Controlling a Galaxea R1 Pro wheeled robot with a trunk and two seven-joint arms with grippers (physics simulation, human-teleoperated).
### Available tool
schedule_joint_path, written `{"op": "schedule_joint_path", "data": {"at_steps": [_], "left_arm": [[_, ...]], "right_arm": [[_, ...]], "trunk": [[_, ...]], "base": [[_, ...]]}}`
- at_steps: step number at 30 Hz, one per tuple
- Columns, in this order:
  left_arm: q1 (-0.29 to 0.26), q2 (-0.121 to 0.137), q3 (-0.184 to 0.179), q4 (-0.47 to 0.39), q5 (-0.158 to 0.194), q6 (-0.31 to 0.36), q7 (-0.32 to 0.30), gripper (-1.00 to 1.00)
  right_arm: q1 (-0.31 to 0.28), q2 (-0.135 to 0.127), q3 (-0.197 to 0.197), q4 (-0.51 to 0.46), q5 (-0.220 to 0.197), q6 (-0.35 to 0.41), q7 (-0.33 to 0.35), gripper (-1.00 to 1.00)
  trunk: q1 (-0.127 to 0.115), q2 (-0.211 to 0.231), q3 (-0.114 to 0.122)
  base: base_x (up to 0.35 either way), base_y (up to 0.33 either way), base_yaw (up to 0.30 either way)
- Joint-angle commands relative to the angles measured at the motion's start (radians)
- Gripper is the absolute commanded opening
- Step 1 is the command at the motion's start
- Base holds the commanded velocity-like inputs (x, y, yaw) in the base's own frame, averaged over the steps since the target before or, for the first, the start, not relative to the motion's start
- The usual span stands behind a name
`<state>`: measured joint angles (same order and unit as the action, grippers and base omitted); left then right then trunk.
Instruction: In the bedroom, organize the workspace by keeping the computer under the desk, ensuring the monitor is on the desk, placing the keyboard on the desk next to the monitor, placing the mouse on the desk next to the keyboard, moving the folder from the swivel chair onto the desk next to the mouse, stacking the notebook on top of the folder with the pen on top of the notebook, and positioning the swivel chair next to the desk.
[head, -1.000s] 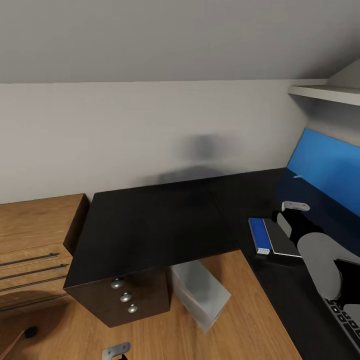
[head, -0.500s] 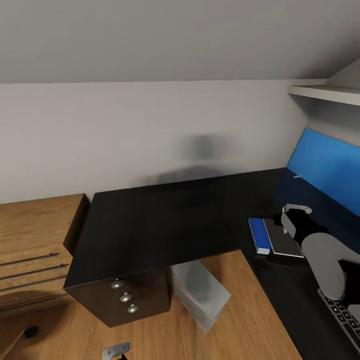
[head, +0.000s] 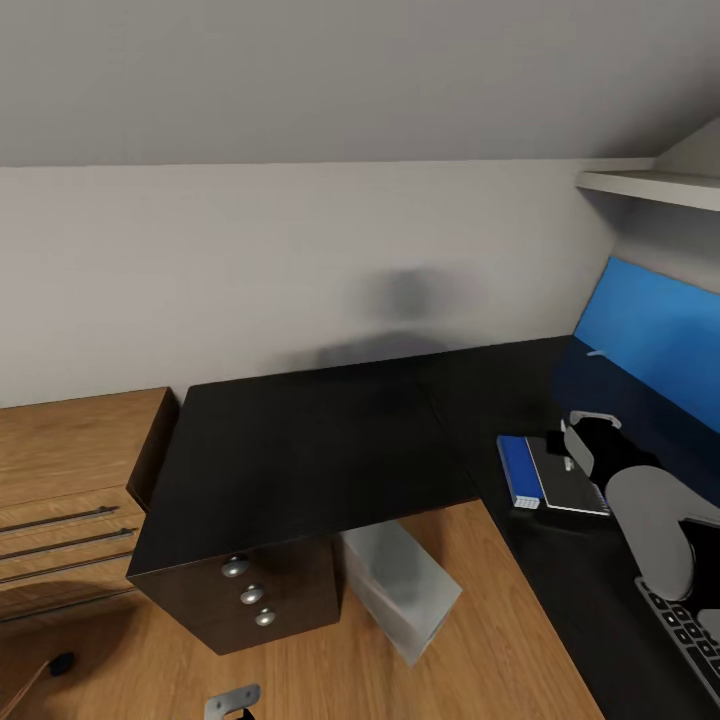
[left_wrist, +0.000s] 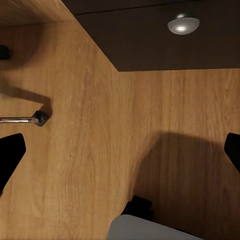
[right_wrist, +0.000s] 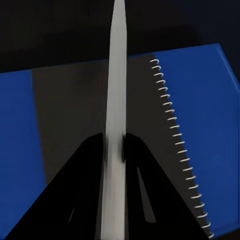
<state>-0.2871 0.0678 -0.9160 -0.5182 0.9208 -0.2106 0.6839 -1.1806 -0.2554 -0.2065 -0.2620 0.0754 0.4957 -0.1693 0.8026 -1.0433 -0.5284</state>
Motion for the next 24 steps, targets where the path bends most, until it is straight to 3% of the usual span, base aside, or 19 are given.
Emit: {"op": "schedule_joint_path", "data": {"at_steps": [1,15,24], "left_arm": [[-0.001,0.001,-0.009,-0.002,0.01,-0.006,0.006,1.0],[-0.001,0.002,-0.01,-0.003,0.01,-0.042,0.007,1.0],[-0.001,-0.003,-0.018,-0.021,0.008,-0.047,0.01,1.0]], "right_arm": [[-0.001,0.0,-0.007,-0.001,0.006,0.005,0.002,-1.0],[-0.001,-0.009,0.018,0.04,0.007,0.008,0.001,-1.0],[-0.001,-0.008,0.068,0.046,0.006,0.009,-0.002,-1.0]], "trunk": [[0.0,-0.001,-0.001],[0.0,-0.001,-0.001],[0.0,-0.001,-0.001]], "base": [[0.0,0.0,0.0],[0.0,0.0,0.0],[0.0,0.0,0.0]]}}
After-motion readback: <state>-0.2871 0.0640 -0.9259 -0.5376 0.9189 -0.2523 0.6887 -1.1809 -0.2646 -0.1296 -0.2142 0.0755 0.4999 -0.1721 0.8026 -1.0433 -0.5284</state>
